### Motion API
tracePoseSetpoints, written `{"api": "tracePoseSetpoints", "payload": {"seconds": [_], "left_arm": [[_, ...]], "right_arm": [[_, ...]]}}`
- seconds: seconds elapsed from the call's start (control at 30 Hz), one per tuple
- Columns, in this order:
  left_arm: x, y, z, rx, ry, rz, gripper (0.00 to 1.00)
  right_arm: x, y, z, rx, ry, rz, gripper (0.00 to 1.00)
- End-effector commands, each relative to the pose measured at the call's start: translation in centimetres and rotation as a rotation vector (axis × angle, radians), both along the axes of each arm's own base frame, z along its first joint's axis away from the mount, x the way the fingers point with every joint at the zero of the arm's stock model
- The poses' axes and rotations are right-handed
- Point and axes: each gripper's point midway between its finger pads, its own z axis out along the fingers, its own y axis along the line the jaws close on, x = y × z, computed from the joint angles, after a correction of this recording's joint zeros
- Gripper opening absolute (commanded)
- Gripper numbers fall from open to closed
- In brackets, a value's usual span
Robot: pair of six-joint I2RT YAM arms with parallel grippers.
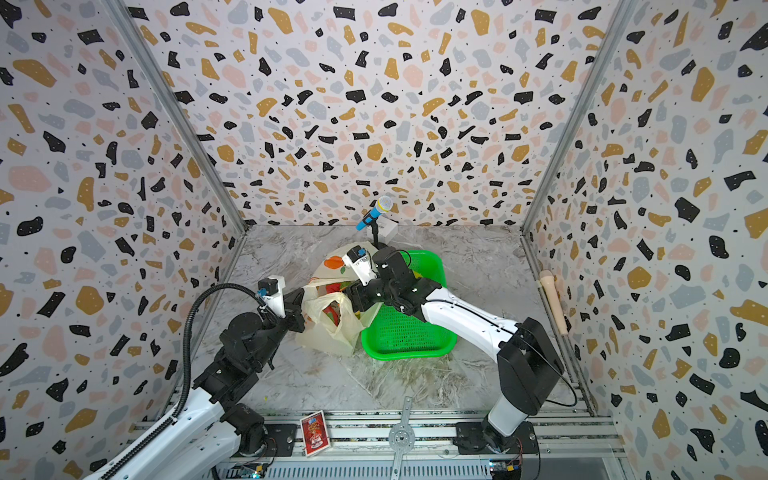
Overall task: Place the fruits into the plastic bag
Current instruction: 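Carry the orange into the bag mouth and open the right gripper, then withdraw the right gripper from the bag back over the basket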
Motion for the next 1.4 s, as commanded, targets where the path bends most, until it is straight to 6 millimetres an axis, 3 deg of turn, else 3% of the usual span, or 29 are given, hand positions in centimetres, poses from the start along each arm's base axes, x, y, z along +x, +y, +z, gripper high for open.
{"api": "tracePoseSetpoints", "payload": {"seconds": [0.0, 0.17, 0.37, 0.53, 0.7, 0.83, 1.03, 1.37], "left_arm": [[0.0, 0.0, 0.9, -0.02, -0.046, -0.002, 0.0], [-0.1, -0.1, 1.0, -0.025, -0.047, -0.009, 0.0], [-0.2, 0.0, 0.9, -0.03, -0.047, -0.008, 0.0], [-0.2, 0.0, 1.0, -0.032, -0.048, -0.009, 0.0], [-0.3, 0.2, 0.9, -0.032, -0.051, 0.001, 0.0], [-0.1, 0.5, 0.9, -0.026, -0.051, 0.018, 0.0], [0.1, 0.8, 0.9, -0.024, -0.047, 0.044, 0.0], [0.4, 0.8, 1.5, -0.046, -0.061, 0.054, 0.0]], "right_arm": [[-0.5, 0.1, -1.6, -0.03, 0.036, 0.031, 0.51], [2.2, 0.2, -3.5, -0.102, 0.04, -0.076, 0.53], [6.9, 1.1, -5.7, -0.228, 0.016, -0.214, 0.55], [11.0, 0.5, -7.9, -0.377, -0.024, -0.351, 0.58], [13.3, -0.7, -8.3, -0.425, -0.03, -0.444, 0.77], [13.3, -0.8, -7.0, -0.403, -0.045, -0.439, 0.89], [11.9, -1.1, -3.0, -0.289, -0.098, -0.406, 0.91], [6.9, -6.5, 3.6, -0.013, -0.128, -0.357, 0.91]]}}
